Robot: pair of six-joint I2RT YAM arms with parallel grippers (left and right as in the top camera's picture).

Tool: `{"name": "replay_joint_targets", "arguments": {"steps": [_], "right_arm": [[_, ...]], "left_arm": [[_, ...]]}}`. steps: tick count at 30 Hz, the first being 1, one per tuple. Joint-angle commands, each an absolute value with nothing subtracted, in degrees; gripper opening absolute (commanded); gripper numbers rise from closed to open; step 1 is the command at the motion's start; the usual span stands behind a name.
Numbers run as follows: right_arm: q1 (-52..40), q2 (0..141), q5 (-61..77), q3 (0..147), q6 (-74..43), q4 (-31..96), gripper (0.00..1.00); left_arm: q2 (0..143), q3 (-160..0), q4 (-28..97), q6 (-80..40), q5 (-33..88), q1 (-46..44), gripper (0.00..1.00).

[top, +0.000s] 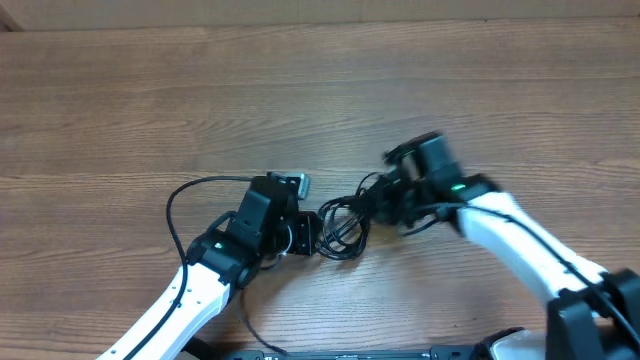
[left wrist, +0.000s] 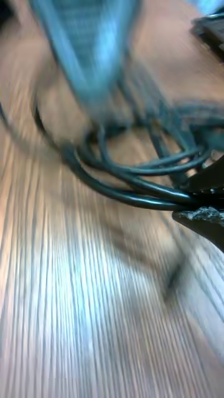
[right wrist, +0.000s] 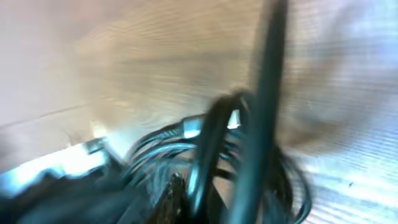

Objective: Untangle cables
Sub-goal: 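Pull a cable strand up and rightward with the right gripper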

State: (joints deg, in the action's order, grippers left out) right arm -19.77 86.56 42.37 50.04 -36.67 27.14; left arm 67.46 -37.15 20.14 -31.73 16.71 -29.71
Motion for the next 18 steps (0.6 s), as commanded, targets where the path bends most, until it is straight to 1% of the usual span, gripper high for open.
{"name": "replay_joint_targets", "arguments": {"steps": [1, 5, 8, 11, 14, 16, 18], "right_arm": [[-9.23, 80.53, 67.96, 50.24, -22.81, 23.62, 0.04], [-4.71, 79.99, 83.90, 50.22, -21.93, 19.16, 0.04], [-4.84, 79.99, 88.31, 50.22, -22.00, 16.60, 0.04], [-5.19, 79.99, 89.91, 50.26, -24.08, 15.09, 0.04], [-5.17, 79.99, 89.91, 50.33, -30.72, 12.40, 0.04], [-5.08, 79.99, 89.91, 50.33, -35.62, 7.42, 0.04], [-4.62, 79.99, 89.91, 50.33, -42.61, -0.47, 0.04]], "left_arm": [[66.32, -37.98, 20.64, -40.32, 10.94, -26.98, 0.04], [66.32, -37.98, 16.45, -46.61, 11.53, -27.09, 0.04], [66.32, -37.98, 11.79, -46.50, 15.25, -27.86, 0.04], [66.32, -37.98, 8.51, -40.64, 19.29, -29.15, 0.04], [66.35, -37.98, 9.02, -32.80, 19.55, -31.59, 0.04], [66.67, -37.98, 9.96, -28.75, 19.53, -33.45, 0.04], [67.33, -37.98, 11.27, -25.67, 19.40, -35.11, 0.04]]}}
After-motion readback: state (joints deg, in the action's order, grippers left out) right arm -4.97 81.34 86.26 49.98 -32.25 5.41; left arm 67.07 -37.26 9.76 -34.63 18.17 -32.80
